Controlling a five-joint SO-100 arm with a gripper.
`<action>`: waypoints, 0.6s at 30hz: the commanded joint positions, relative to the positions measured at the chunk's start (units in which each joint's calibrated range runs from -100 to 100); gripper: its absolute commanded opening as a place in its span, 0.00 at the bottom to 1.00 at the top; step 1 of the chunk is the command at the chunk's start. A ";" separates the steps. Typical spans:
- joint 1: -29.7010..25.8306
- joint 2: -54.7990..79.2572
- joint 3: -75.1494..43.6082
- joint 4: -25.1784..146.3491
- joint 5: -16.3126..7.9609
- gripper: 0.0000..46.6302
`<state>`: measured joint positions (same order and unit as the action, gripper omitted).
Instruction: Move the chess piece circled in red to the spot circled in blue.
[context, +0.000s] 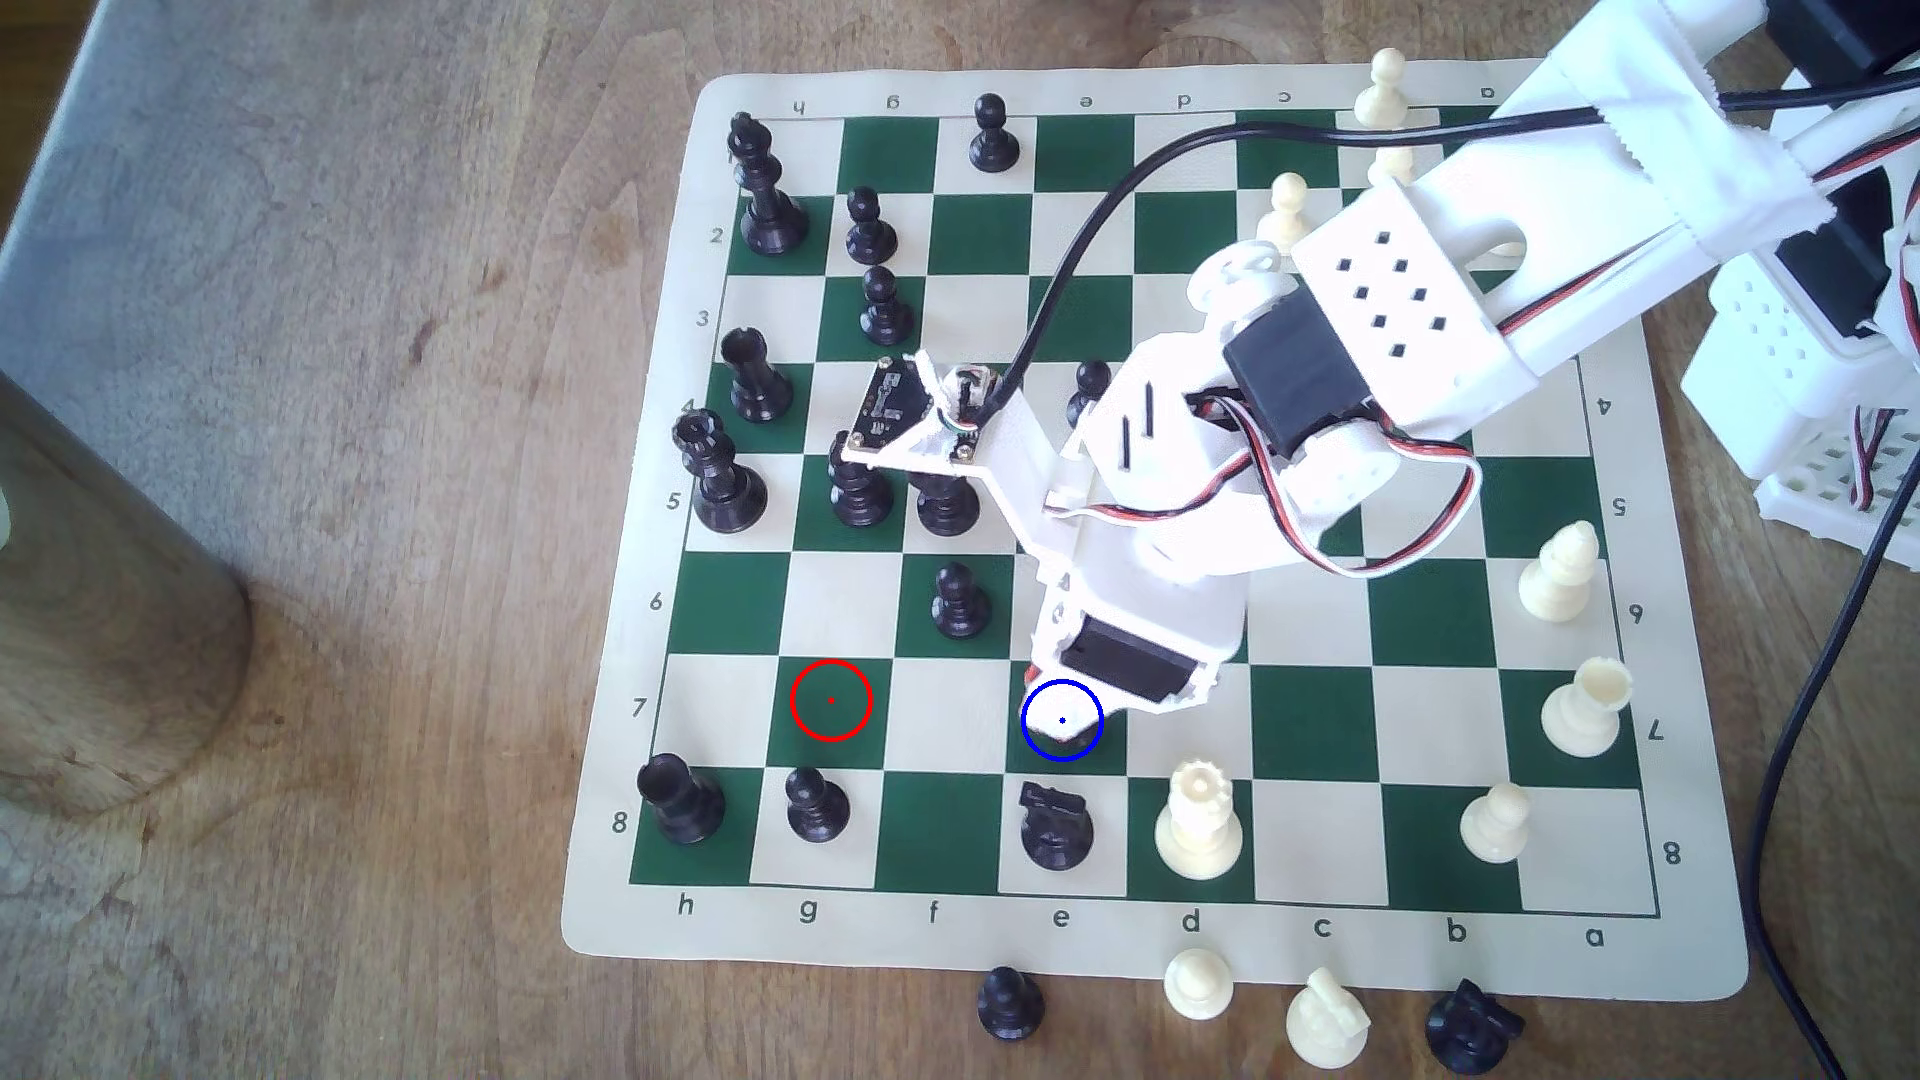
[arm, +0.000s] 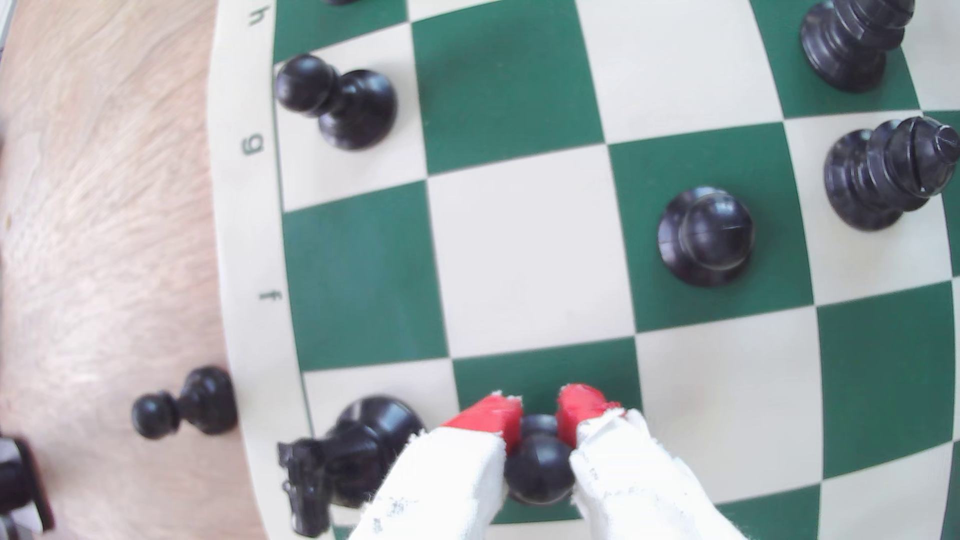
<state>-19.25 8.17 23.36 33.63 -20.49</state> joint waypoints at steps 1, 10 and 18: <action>0.51 -1.21 -1.06 -1.11 0.24 0.01; 0.51 -0.61 -1.42 -1.44 0.29 0.20; 0.59 -1.12 -1.33 0.36 1.27 0.35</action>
<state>-19.17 8.34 23.36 33.23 -19.51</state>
